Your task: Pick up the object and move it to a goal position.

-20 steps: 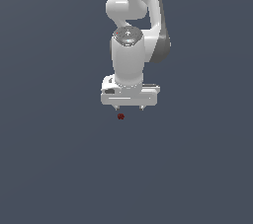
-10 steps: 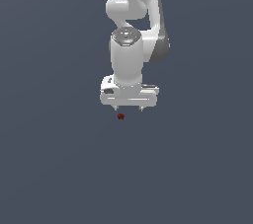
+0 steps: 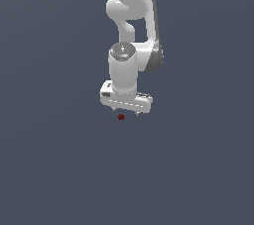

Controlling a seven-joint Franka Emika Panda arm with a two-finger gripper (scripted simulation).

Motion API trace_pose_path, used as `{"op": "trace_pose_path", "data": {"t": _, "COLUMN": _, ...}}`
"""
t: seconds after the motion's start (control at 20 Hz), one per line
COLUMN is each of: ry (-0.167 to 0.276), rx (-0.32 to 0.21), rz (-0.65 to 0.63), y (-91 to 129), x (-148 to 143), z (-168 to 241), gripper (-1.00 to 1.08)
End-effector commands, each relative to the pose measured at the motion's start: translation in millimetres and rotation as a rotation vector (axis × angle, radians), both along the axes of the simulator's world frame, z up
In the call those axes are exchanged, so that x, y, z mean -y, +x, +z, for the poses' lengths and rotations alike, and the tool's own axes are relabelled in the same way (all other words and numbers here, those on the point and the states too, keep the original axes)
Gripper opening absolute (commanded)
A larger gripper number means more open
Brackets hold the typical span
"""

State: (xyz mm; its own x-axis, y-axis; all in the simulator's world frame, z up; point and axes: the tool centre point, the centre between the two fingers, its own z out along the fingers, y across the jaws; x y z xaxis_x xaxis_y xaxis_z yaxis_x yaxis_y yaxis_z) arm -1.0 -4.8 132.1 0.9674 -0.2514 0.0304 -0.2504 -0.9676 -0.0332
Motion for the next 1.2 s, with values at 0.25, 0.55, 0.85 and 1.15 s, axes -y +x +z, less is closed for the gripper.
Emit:
{"op": "trace_pose_path", "data": {"t": 0.25, "ry": -0.009, "rx": -0.028, "rz": -0.185, "y": -23, "x": 15, "z": -43, "gripper": 1.0}}
{"op": "trace_pose_path", "data": {"t": 0.55, "ry": -0.017, "rx": -0.038, "rz": -0.267, "y": -35, "x": 23, "z": -61, "gripper": 1.0}}
{"op": "trace_pose_path", "data": {"t": 0.85, "ry": -0.019, "rx": -0.041, "rz": -0.284, "y": -38, "x": 24, "z": -64, "gripper": 1.0}}
{"op": "trace_pose_path", "data": {"t": 1.15, "ry": -0.019, "rx": -0.041, "rz": -0.285, "y": -38, "x": 24, "z": -76, "gripper": 1.0}}
